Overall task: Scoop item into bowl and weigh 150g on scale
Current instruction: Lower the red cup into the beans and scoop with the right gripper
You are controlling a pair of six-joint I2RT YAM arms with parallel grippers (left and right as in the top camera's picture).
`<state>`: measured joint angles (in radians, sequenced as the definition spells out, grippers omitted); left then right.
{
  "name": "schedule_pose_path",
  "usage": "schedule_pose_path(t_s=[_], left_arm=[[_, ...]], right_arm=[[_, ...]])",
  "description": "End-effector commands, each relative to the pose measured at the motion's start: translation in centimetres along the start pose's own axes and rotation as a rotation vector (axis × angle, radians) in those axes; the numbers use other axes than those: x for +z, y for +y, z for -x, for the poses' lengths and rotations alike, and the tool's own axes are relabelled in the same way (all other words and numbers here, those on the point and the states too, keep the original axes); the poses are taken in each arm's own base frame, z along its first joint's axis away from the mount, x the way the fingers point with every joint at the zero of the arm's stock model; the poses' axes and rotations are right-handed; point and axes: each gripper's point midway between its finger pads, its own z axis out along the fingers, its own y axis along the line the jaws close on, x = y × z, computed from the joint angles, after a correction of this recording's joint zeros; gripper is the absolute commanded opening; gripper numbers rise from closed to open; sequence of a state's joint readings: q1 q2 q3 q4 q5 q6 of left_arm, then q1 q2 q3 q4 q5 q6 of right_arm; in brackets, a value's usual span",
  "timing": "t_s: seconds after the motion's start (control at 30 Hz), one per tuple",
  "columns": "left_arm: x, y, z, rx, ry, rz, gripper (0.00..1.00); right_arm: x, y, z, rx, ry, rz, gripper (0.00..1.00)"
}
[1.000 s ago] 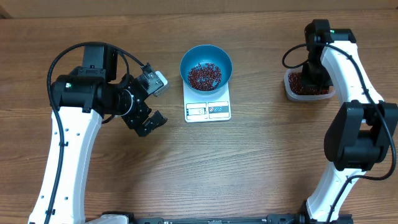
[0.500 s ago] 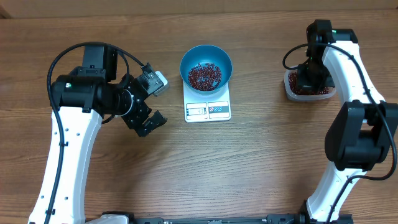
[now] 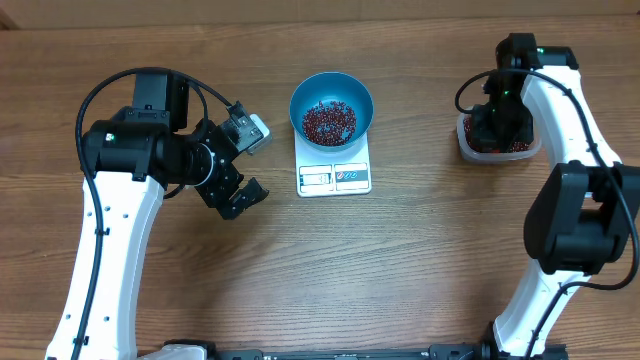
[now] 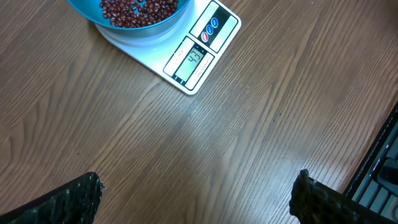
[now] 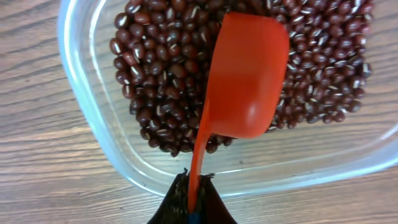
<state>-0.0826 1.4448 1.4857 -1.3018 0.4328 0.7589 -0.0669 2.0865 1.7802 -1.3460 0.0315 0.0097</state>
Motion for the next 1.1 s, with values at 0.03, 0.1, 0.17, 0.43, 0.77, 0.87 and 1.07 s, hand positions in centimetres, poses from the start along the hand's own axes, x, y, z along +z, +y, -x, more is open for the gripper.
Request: schedule_pose_path(t_s=[0.03, 0.1, 0.17, 0.43, 0.77, 0.87, 1.07], left_arm=[[-0.8, 0.1, 0.5, 0.003, -0.023, 0.021, 1.00], [-0.8, 0.1, 0.5, 0.003, -0.023, 0.021, 0.99], [-0.8, 0.1, 0.5, 0.003, -0.023, 0.021, 1.00], [-0.8, 0.1, 0.5, 0.003, -0.023, 0.021, 1.00], [-0.8, 0.1, 0.5, 0.003, -0.023, 0.021, 0.99], [-0.8, 0.1, 0.5, 0.003, -0.023, 0.021, 1.00], [-0.8, 0.1, 0.5, 0.003, -0.023, 0.021, 1.00]], right_arm=[[-0.1, 1.1, 0.2, 0.018, 0.002, 0.143, 0.04], [-0.2, 0.8, 0.3, 0.038, 0.001, 0.172, 0.04], [-0.3, 0.4, 0.4, 0.060, 0.001, 0.205, 0.04], [-1.4, -0.2, 0.4, 0.134, -0.001, 0.427, 0.04], [-1.3, -1.3, 0.0, 0.178, 0.007, 0.520, 0.04], [-0.8, -0.3, -0.6, 0.144, 0.019, 0.579, 0.04], [1.0, -0.3, -0.8, 0.163, 0.019, 0.584, 0.04]])
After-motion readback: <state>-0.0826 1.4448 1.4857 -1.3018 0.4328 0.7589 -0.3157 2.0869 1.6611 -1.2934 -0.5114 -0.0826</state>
